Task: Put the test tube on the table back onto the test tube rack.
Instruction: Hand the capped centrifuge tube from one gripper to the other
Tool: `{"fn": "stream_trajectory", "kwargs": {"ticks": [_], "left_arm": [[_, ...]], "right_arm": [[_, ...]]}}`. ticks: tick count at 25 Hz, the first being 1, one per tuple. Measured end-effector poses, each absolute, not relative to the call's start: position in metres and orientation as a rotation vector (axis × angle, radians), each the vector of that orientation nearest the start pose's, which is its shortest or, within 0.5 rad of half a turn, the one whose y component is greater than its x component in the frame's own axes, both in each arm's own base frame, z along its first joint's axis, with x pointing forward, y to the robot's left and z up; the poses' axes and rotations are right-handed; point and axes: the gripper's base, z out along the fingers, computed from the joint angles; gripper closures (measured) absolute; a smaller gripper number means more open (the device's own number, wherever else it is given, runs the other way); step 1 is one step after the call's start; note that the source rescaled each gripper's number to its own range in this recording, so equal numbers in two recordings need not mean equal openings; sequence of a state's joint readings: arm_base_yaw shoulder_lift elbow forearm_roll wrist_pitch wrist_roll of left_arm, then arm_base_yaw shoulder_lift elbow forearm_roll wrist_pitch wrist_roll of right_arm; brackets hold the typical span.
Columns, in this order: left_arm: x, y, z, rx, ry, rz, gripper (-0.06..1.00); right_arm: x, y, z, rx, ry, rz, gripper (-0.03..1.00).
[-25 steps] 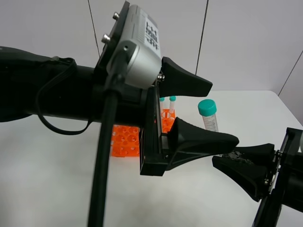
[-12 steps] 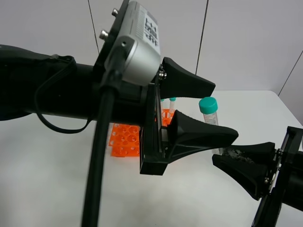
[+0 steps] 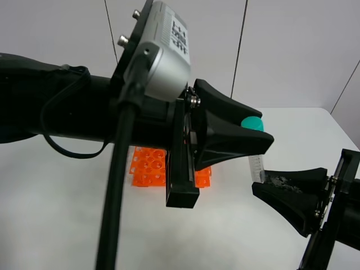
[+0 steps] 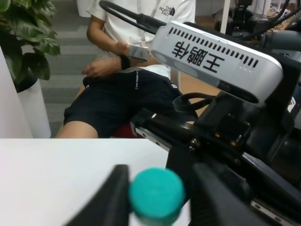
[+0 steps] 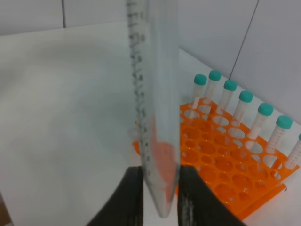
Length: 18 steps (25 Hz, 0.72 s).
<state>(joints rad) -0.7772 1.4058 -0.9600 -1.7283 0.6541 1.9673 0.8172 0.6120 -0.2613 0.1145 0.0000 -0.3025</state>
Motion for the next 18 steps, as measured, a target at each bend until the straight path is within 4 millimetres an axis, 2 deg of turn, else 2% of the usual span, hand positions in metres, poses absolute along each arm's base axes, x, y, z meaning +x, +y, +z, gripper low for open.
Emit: {"fn": "stream_trajectory", "kwargs": {"ticks": [1, 2, 18], "left_arm": [[0.1789, -0.2528, 0.3233, 1.269, 1.377, -0.985, 0.88], [0.1790, -0.2528, 0.3233, 1.269, 1.377, -0.985, 0.94], [0.1791, -0.2529, 0.3237, 1.265, 1.378, -0.987, 0.94]], "right_arm": [[0.0867, 0.0924, 0.2490, -0.894, 1.627, 0.440, 0.97], [0.0867, 0.0924, 0.2490, -0.894, 1.627, 0.440, 0.97], [0.0869, 0.0924, 0.2495, -0.839, 1.655, 0.486, 0.97]]}}
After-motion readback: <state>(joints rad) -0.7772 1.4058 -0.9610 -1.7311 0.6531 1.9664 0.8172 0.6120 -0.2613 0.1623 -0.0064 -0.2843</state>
